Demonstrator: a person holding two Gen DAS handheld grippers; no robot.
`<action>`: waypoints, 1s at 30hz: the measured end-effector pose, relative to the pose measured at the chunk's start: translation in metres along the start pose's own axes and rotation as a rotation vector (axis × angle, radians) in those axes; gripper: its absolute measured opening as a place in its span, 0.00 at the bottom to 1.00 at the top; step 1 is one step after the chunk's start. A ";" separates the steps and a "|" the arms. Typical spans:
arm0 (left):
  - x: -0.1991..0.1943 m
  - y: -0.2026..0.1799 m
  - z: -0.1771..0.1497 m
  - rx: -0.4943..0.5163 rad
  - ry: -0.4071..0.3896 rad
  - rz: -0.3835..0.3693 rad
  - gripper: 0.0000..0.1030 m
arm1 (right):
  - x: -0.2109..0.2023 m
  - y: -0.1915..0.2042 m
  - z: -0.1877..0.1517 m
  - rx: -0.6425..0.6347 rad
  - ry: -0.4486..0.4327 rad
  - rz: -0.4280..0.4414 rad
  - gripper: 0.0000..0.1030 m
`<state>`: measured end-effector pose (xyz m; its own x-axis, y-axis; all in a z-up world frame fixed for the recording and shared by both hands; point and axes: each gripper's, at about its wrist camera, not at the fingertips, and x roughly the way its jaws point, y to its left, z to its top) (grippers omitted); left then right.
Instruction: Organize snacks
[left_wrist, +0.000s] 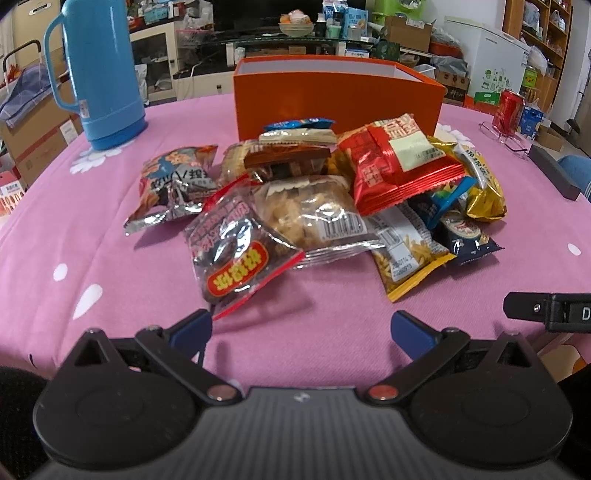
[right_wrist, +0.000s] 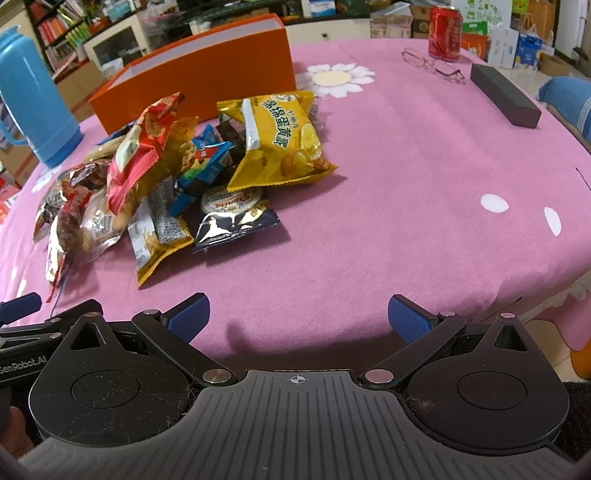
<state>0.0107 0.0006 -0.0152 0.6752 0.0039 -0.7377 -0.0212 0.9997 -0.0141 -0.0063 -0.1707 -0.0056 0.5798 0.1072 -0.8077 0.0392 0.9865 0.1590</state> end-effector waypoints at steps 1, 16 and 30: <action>0.000 0.000 0.000 -0.001 0.001 -0.001 0.99 | 0.000 0.000 0.000 -0.002 0.001 0.001 0.91; 0.000 0.002 0.002 -0.014 -0.014 0.007 0.99 | -0.005 -0.003 0.002 0.008 -0.043 0.026 0.91; 0.027 0.046 0.008 -0.125 0.033 -0.007 0.99 | 0.041 0.002 0.021 -0.107 -0.093 -0.039 0.91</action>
<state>0.0341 0.0471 -0.0307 0.6507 -0.0064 -0.7593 -0.1095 0.9887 -0.1021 0.0351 -0.1673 -0.0267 0.6525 0.0617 -0.7553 -0.0211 0.9978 0.0633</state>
